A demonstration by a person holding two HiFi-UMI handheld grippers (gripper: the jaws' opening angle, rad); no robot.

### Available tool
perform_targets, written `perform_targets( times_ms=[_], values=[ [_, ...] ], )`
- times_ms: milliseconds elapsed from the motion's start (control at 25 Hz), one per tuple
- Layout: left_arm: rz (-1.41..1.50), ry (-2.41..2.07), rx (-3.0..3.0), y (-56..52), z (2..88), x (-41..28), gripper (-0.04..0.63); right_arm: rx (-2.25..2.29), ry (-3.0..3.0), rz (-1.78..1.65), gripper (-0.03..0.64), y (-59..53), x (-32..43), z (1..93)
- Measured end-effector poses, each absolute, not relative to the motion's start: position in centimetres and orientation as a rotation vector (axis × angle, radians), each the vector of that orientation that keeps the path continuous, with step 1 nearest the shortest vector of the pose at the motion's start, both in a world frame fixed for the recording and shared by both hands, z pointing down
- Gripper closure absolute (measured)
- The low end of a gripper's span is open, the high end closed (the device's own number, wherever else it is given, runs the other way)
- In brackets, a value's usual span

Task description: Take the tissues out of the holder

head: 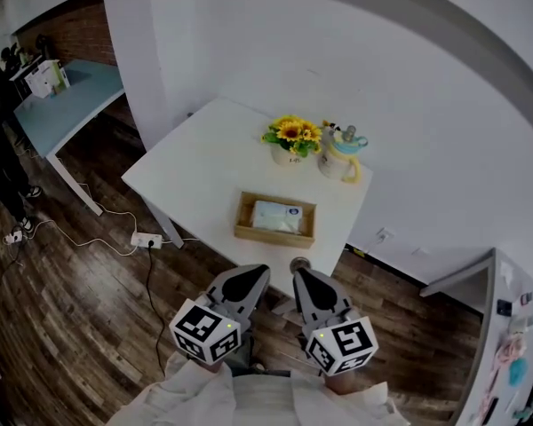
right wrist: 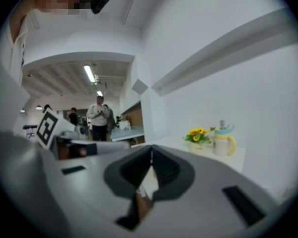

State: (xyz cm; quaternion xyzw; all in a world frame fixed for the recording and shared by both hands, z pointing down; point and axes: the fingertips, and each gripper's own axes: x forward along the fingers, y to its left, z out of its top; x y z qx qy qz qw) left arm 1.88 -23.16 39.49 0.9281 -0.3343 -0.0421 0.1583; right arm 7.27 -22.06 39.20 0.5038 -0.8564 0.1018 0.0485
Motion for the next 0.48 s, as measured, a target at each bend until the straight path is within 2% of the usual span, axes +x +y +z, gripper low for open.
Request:
perform_targets(
  times_ms=[480],
  values=[
    [-0.085, -0.810, 2.694, -31.2, 39.4, 1.0, 0.581, 1.614, -2.548, 0.339, 0.605, -29.6, 6.3, 39.7]
  ],
)
